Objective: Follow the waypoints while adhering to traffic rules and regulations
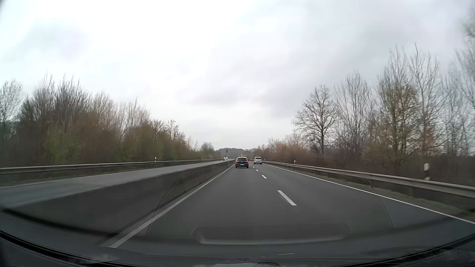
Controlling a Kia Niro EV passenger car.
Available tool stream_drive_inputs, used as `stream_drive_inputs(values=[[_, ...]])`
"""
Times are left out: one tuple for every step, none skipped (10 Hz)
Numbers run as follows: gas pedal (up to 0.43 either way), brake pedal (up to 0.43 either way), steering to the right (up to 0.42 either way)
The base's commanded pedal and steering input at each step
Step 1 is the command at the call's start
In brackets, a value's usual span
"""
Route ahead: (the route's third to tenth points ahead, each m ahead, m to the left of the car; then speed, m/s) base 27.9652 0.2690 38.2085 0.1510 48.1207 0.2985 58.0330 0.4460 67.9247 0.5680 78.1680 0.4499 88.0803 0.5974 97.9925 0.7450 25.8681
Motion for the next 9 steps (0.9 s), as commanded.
stream_drive_inputs(values=[[0.15,0.0,-0.002],[0.15,0.0,-0.002],[0.15,0.0,0.0],[0.15,0.0,0.0],[0.15,0.0,0.0],[0.15,0.0,0.0],[0.15,0.0,0.0],[0.0,0.0,0.0],[0.0,0.0,0.0]])
